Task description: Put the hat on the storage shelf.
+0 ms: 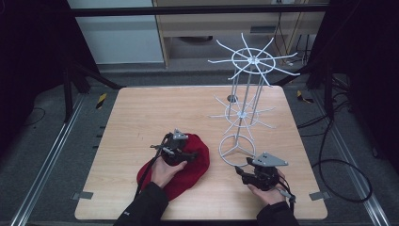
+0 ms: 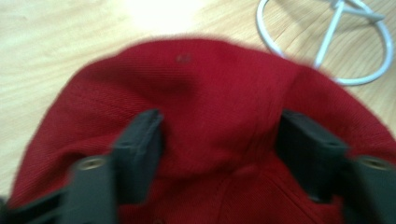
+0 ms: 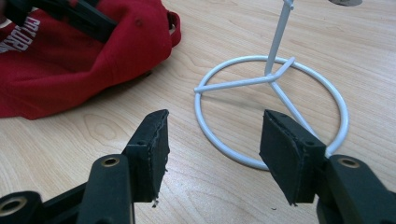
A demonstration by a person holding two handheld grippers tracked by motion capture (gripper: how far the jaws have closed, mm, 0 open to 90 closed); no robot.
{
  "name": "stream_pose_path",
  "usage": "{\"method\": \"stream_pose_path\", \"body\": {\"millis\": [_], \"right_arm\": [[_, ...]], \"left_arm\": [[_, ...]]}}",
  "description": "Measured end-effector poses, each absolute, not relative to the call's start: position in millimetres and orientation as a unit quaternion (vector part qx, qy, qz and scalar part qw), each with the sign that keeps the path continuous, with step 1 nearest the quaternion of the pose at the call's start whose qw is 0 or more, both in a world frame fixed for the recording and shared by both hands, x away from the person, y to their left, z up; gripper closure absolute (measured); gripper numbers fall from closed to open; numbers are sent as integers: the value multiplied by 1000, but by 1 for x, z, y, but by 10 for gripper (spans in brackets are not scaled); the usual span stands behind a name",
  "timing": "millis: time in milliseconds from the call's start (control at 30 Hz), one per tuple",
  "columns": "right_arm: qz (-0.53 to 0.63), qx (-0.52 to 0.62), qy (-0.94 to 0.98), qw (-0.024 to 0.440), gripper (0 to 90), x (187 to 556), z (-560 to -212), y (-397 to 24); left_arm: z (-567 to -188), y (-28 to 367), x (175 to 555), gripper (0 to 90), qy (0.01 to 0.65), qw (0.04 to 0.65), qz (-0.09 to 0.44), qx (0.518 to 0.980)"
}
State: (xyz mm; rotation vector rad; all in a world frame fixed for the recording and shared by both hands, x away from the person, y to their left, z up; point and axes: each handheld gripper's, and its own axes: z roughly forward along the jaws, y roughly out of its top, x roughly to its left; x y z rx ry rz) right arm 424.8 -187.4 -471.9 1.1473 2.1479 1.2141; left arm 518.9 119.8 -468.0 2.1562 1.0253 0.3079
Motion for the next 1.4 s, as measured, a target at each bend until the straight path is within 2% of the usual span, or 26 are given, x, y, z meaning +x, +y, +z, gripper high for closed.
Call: {"method": "stream_pose_path", "body": {"millis": [100, 133, 200, 300, 500, 767, 1033, 1400], "right_arm": [[436, 412, 772, 209, 431, 425, -472, -188], [436, 412, 772, 209, 433, 425, -472, -188], [437, 411, 772, 210, 440, 424, -471, -188], [438, 411, 771, 212, 442, 424, -471, -189], [440, 411, 769, 216, 446, 424, -470, -191], [448, 423, 755, 224, 442, 424, -468, -200], [453, 439, 738, 240, 433, 424, -467, -215], [447, 462, 724, 250, 432, 426, -469, -232]], "left_arm": [[-471, 119, 522, 498, 400, 359, 106, 837], [-470, 120, 523, 566, 398, 361, 105, 837], [-470, 121, 523, 762, 395, 363, 102, 838], [-468, 122, 522, 835, 392, 366, 100, 838], [-454, 130, 512, 853, 372, 388, 117, 835], [-413, 153, 485, 855, 338, 466, 143, 805], [-372, 191, 458, 855, 303, 563, 166, 751], [-333, 213, 446, 855, 270, 627, 199, 703]]}}
